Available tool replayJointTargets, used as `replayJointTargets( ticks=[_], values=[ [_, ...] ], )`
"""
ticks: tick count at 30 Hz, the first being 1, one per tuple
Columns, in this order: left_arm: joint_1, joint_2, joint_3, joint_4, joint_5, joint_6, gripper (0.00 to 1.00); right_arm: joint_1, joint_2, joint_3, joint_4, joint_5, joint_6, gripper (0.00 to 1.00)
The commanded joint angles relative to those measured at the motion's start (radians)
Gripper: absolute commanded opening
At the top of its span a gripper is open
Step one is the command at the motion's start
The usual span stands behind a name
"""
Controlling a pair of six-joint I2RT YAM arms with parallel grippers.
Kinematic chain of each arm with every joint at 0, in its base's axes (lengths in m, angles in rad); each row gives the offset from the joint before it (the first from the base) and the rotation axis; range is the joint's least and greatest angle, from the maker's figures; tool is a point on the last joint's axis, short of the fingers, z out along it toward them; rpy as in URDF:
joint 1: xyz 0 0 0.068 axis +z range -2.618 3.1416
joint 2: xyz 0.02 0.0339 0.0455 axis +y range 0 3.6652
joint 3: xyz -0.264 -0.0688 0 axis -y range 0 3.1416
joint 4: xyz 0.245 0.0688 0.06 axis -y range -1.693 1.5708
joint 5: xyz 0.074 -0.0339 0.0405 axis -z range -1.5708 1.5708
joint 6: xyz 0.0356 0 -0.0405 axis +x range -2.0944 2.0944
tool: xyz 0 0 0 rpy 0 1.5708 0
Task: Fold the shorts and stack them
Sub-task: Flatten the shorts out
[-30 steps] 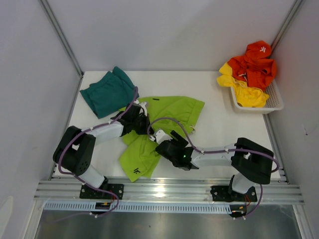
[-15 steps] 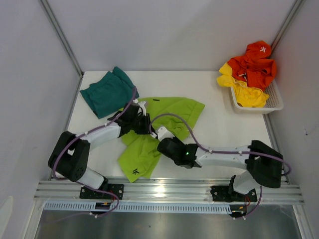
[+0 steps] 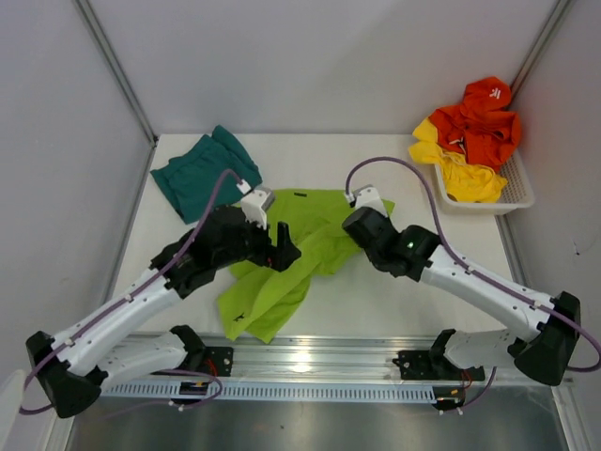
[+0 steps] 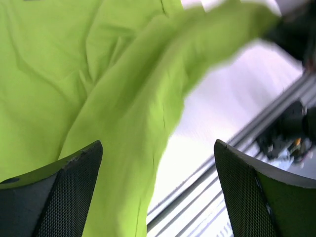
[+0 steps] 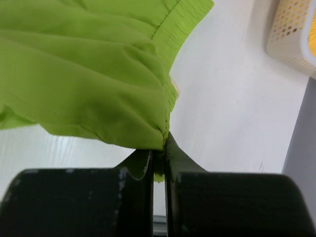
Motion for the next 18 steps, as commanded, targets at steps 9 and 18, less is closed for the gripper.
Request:
replayJointTargets(
  ticks=[9,18],
  values=[
    [-0.459,-0.016,-0.115,-0.193,-0.402,-0.08,0.96,-0.388,-0.116,0.047,0.045,-0.364,-0.299,0.0],
    [-0.713,0.24,0.016,-0.293,-0.596,-0.27,0.97,-0.414,-0.079,0.036,0.057,-0.387,-0.302,0.0]
  ],
)
